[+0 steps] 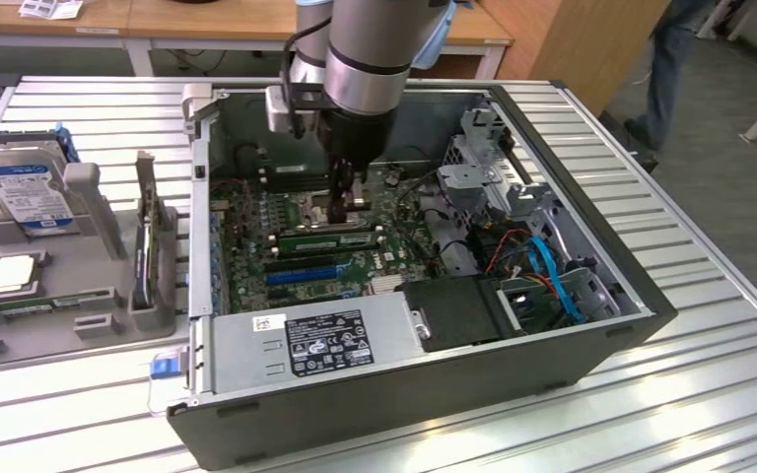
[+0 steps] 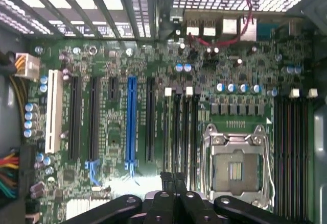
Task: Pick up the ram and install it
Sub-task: 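Press down the ram until it locks into place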
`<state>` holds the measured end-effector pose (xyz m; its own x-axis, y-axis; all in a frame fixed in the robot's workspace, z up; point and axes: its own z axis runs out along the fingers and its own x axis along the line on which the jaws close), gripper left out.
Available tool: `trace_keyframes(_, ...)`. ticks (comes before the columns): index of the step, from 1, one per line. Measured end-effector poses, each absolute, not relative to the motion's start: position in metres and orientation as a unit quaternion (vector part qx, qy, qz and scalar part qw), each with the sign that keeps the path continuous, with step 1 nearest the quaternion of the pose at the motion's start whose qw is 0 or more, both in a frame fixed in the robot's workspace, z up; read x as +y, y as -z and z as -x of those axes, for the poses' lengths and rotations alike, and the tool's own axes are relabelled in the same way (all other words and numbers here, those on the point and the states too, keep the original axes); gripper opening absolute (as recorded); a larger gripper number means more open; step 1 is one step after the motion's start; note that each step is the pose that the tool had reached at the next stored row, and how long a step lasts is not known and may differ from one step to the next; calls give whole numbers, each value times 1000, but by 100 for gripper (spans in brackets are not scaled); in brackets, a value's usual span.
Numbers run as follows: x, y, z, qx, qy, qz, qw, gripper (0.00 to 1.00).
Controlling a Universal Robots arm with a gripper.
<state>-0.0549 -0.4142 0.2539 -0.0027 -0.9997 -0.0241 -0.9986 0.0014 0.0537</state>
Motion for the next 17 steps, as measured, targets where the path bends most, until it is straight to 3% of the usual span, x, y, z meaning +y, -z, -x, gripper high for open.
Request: trace_keyframes(17, -414, -254, 84, -708, 27, -706, 10, 10)
